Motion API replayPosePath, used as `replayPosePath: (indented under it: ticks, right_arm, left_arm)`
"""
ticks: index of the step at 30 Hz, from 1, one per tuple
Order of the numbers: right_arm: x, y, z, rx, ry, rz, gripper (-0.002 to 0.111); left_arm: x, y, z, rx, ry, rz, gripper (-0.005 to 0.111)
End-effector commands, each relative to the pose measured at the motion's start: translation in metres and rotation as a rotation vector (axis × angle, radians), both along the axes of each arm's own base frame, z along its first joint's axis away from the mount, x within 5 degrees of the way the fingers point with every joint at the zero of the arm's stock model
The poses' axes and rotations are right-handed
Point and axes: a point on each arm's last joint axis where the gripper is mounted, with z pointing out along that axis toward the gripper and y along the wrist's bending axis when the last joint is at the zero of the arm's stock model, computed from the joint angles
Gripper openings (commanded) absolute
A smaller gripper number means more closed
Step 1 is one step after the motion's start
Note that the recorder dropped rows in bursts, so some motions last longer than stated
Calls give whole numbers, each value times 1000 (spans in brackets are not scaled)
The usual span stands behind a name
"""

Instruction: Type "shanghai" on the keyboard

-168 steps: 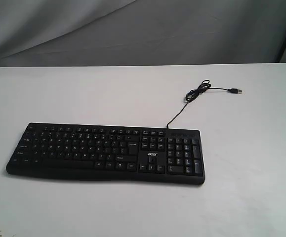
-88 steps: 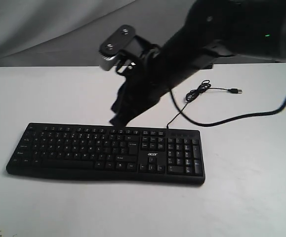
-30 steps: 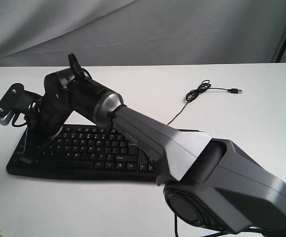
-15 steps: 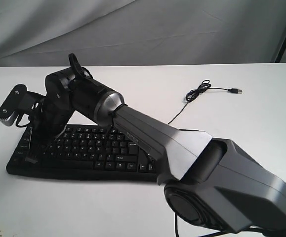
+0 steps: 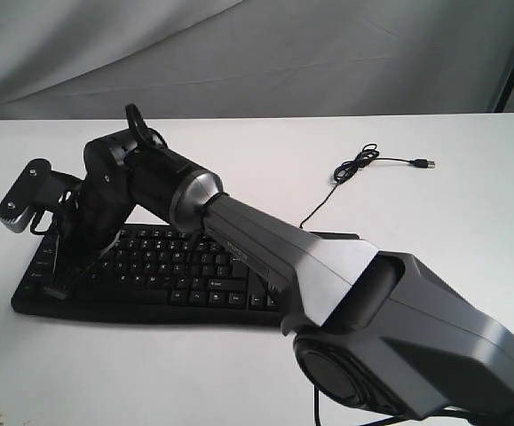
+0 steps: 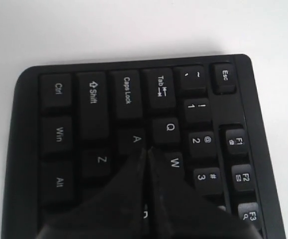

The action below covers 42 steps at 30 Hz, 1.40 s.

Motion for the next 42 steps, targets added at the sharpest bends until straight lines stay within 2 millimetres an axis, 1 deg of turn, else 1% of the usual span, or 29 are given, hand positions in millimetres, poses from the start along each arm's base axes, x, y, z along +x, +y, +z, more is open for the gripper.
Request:
replayPosePath:
  ticks: [1,7,16,19,22,24,28,33,37,40,42]
  right_arm:
    - [3,-1,3,22,-7,-1,0]
    - [4,-2,-6,16,16,-5,0]
    - [4,-3,-2,8,3,0,0]
    - [6,-4,8,4,-27,0,0]
    - [7,-7,25,-7,-64,4,0]
    - [4,-10,35,-19,-59,10,0]
    - [-1,-15,45,-61,-25,24,0]
    - [0,-22,54,-93,-6,26,0]
    - [0,-24,51,-109,1,18,0]
    - [2,-30,42,-148,36,10,0]
    - [2,-35,41,-163,38,3,0]
  left_arm:
    - [0,0,-1,-3,-3,-4,0]
    - [0,0,-1,-3,-3,-4,0]
    - [0,0,-1,-3,-3,-4,0]
    - [0,0,-1,-3,-3,-4,0]
    - [0,0,-1,-3,-3,-4,0]
    - [0,0,-1,-3,-3,-4,0]
    - [0,0,-1,-3,-3,-4,0]
    - [0,0,-1,-3,-3,-4,0]
    - [0,0,-1,-3,-3,-4,0]
    - [0,0,-1,-3,-3,-4,0]
    - [0,0,-1,-3,-3,-4,0]
